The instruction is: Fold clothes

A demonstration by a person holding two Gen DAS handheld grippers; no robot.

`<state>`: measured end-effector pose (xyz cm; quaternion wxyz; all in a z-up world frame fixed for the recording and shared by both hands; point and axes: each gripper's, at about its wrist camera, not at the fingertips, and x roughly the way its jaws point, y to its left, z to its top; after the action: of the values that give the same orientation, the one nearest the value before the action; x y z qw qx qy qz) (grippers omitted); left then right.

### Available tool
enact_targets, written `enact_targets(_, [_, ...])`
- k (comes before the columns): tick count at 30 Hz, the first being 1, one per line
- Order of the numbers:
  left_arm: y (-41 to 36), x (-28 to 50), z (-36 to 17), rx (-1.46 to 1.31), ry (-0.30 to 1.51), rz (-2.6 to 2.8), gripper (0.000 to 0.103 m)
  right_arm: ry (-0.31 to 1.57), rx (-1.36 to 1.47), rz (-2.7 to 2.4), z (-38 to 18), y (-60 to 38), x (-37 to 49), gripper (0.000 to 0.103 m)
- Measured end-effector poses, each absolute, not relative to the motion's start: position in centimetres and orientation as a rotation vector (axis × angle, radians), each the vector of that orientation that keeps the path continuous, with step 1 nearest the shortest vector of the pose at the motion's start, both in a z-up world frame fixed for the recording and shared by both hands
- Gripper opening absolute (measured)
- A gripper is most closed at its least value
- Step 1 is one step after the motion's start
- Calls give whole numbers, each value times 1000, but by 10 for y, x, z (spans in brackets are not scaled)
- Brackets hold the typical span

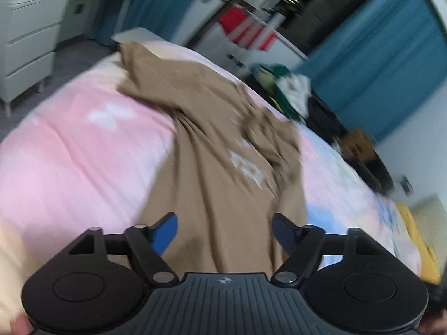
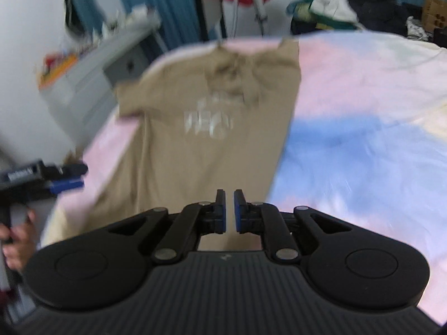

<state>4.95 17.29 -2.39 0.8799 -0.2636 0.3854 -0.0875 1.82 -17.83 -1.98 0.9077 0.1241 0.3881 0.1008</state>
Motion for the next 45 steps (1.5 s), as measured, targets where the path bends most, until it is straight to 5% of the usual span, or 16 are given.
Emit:
enact_targets(2, [182, 78, -29, -566, 808, -106, 80, 736, 321, 183, -26, -175, 36, 31])
enact_targets(4, [189, 104, -37, -571, 796, -47, 80, 667, 382, 154, -37, -171, 55, 60])
enact_targets(6, [196, 129, -46, -591, 786, -29, 80, 620, 422, 142, -56, -167, 71, 69])
enact_targets(23, [237, 280, -116, -857, 538, 76, 75, 654, 453, 54, -130, -167, 112, 68])
enact_targets(30, [252, 300, -118, -801, 475, 154, 71, 637, 462, 46, -138, -161, 117, 79])
enact_targets(33, [252, 308, -114, -768, 466, 178, 62, 609, 484, 31, -136, -163, 117, 79])
enact_targets(37, [235, 328, -97, -584, 521, 196, 8, 584, 485, 15, -132, -165, 115, 78])
enact_targets(45, [136, 339, -28, -206, 519, 143, 5, 478, 542, -82, -115, -195, 103, 78])
